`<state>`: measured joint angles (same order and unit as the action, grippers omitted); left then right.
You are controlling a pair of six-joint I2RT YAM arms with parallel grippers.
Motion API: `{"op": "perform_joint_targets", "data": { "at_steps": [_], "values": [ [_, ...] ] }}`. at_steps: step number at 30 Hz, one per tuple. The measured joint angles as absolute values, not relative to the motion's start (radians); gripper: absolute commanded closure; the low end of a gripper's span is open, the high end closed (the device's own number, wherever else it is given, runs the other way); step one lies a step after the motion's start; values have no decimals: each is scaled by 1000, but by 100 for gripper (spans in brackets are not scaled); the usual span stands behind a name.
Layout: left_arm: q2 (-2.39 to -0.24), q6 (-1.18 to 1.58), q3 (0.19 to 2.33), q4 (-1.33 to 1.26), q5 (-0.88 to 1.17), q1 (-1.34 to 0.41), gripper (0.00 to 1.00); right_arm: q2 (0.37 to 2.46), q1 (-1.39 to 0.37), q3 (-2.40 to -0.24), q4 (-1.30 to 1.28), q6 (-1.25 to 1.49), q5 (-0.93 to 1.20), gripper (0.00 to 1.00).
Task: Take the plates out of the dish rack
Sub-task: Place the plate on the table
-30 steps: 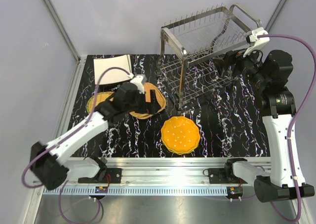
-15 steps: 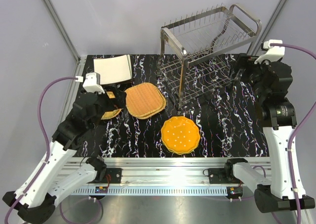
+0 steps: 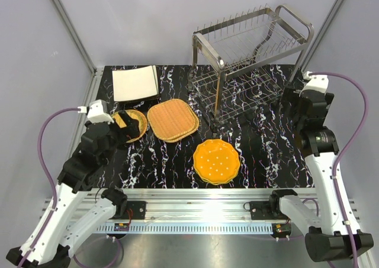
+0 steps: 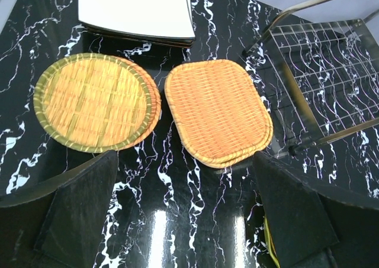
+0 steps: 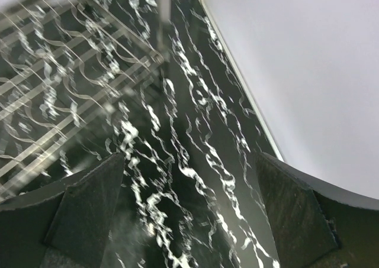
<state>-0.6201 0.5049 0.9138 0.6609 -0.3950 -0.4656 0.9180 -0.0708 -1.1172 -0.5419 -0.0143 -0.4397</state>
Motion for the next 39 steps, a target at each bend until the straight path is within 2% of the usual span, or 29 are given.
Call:
{"op": "perform_joint_targets", "data": {
  "at_steps": [15, 39],
  "values": [
    [-506, 559, 857, 729, -467, -463, 1, 893, -71, -953, -501, -18, -527, 0],
    [-506, 576, 822, 732, -510, -463, 1, 901, -70, -895, -430, -18, -542, 0]
  ]
}}
